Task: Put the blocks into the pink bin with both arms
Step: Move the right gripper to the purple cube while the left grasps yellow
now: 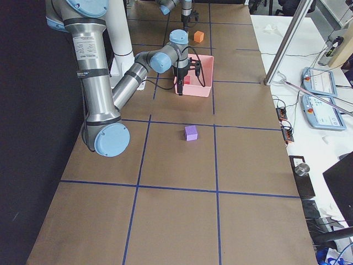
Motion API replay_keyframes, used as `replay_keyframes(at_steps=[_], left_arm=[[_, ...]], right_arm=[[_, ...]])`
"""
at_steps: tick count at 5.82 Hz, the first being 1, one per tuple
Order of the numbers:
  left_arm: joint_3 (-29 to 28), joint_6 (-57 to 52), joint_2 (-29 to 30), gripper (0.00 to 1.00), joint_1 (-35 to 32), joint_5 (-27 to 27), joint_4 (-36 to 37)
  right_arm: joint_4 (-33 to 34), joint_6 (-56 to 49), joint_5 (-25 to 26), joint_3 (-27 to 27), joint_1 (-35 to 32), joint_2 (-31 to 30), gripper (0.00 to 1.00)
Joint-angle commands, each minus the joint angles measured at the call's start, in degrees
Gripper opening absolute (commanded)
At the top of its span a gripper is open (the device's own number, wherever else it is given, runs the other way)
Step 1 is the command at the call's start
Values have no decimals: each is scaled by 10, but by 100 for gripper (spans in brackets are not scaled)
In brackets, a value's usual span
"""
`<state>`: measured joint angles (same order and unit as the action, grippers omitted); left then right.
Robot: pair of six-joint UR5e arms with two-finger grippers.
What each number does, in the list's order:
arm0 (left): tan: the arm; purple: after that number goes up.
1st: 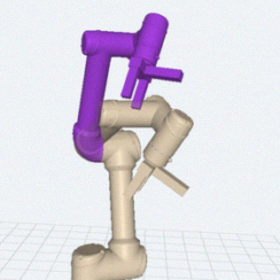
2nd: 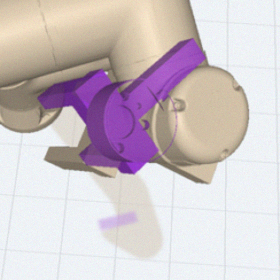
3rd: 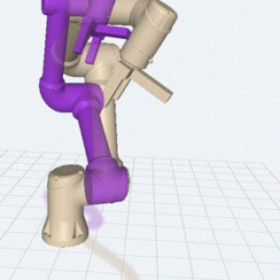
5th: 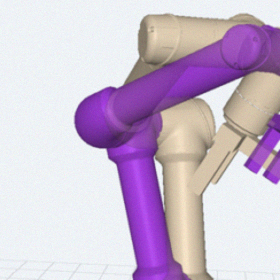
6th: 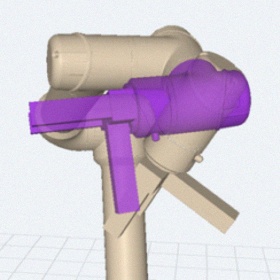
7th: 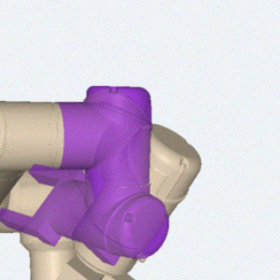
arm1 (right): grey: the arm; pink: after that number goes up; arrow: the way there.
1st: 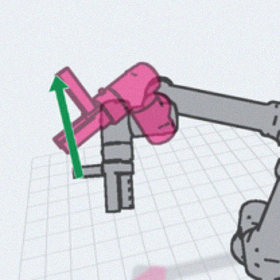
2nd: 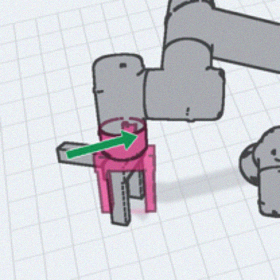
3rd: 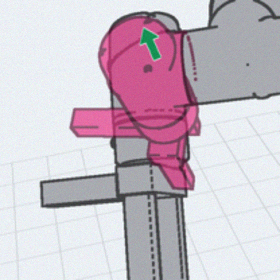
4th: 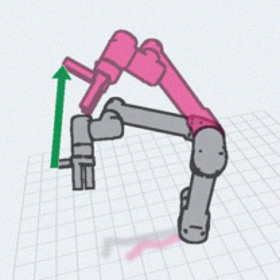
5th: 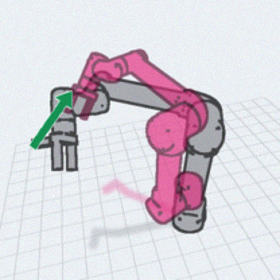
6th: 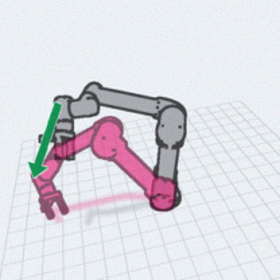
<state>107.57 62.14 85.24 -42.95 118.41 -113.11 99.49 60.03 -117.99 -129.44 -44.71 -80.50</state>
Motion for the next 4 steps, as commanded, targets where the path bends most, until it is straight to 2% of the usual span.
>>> replay_keyframes(at_steps=[1, 2, 3, 4], left_arm=[[-8, -1, -2, 85, 22, -12, 0], [-8, -1, -1, 39, 22, -12, 1], [4, -1, 4, 7, 21, -6, 1], [52, 10, 37, 4, 21, -1, 5]], right_arm=[[0, 0, 6, 8, 1, 0, 100], [0, -17, 7, 26, 0, -3, 100], [0, -61, 7, 42, -5, -14, 100], [1, -108, 7, 65, -21, -14, 100]])
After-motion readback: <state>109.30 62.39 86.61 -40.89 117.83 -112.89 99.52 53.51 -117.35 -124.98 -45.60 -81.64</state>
